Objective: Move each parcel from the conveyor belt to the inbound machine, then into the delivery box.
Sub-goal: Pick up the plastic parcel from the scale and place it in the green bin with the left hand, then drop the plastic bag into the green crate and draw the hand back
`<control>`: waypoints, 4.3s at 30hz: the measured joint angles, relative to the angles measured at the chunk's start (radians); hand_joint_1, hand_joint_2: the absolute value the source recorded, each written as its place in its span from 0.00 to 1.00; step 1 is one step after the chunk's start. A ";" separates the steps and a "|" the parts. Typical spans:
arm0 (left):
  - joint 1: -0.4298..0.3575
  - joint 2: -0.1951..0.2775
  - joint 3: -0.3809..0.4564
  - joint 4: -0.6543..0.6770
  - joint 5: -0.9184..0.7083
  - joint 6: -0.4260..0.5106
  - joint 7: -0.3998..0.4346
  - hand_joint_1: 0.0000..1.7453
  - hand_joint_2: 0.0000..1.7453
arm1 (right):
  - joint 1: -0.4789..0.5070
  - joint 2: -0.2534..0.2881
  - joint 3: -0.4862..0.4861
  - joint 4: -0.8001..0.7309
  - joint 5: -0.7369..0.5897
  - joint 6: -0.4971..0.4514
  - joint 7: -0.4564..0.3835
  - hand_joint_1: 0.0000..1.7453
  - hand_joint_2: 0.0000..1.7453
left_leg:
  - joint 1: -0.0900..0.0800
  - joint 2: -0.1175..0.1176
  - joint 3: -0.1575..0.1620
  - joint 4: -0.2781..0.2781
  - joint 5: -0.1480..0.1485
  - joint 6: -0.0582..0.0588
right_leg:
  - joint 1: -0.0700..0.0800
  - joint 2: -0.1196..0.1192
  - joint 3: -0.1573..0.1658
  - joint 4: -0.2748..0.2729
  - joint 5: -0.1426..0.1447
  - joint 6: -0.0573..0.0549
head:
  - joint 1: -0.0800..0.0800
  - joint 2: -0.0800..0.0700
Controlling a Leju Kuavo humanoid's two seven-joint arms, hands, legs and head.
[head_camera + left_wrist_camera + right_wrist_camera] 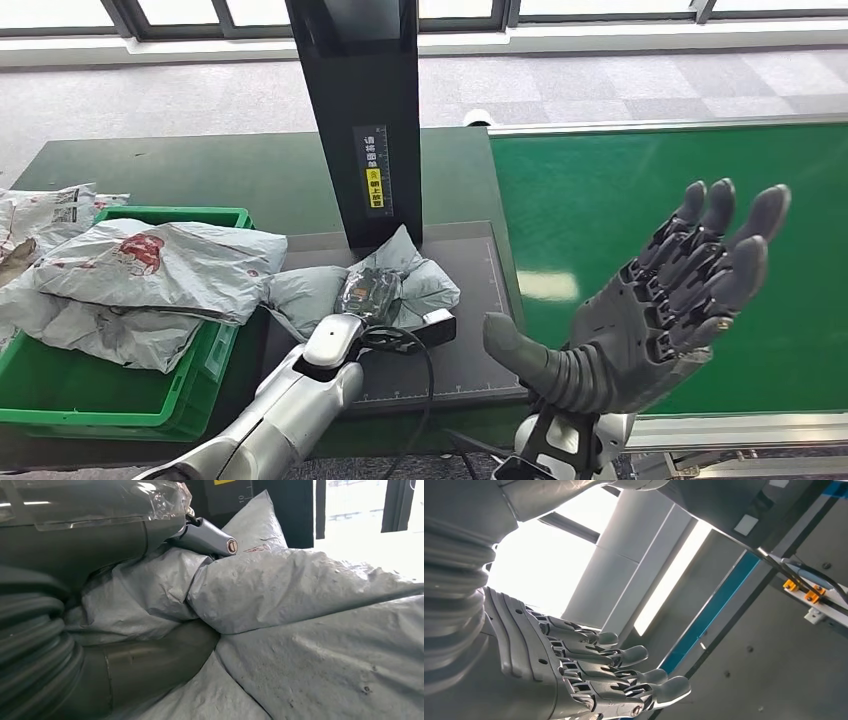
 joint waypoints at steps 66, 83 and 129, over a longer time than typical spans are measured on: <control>0.389 0.008 0.199 -1.180 0.076 0.391 -0.440 1.00 1.00 | -0.001 0.000 -0.003 0.080 -0.017 0.000 0.000 0.00 1.00 | 0.001 0.000 -0.011 0.001 0.004 0.000 | 0.000 0.001 -0.021 0.001 0.004 0.001 | 0.000 0.000; 0.424 0.011 0.372 -1.342 0.001 0.391 -0.348 1.00 1.00 | -0.001 0.000 -0.005 0.080 -0.025 0.000 0.000 0.00 1.00 | 0.001 0.000 -0.011 0.001 0.005 -0.001 | 0.000 0.001 -0.021 0.001 0.004 0.001 | 0.000 0.000; 0.325 0.123 0.524 -1.097 -0.082 0.388 -0.071 1.00 1.00 | 0.018 -0.001 -0.006 0.064 -0.020 0.000 0.000 0.00 1.00 | 0.001 0.004 -0.010 -0.002 0.003 -0.005 | 0.000 0.005 -0.018 0.001 0.004 -0.003 | 0.000 0.000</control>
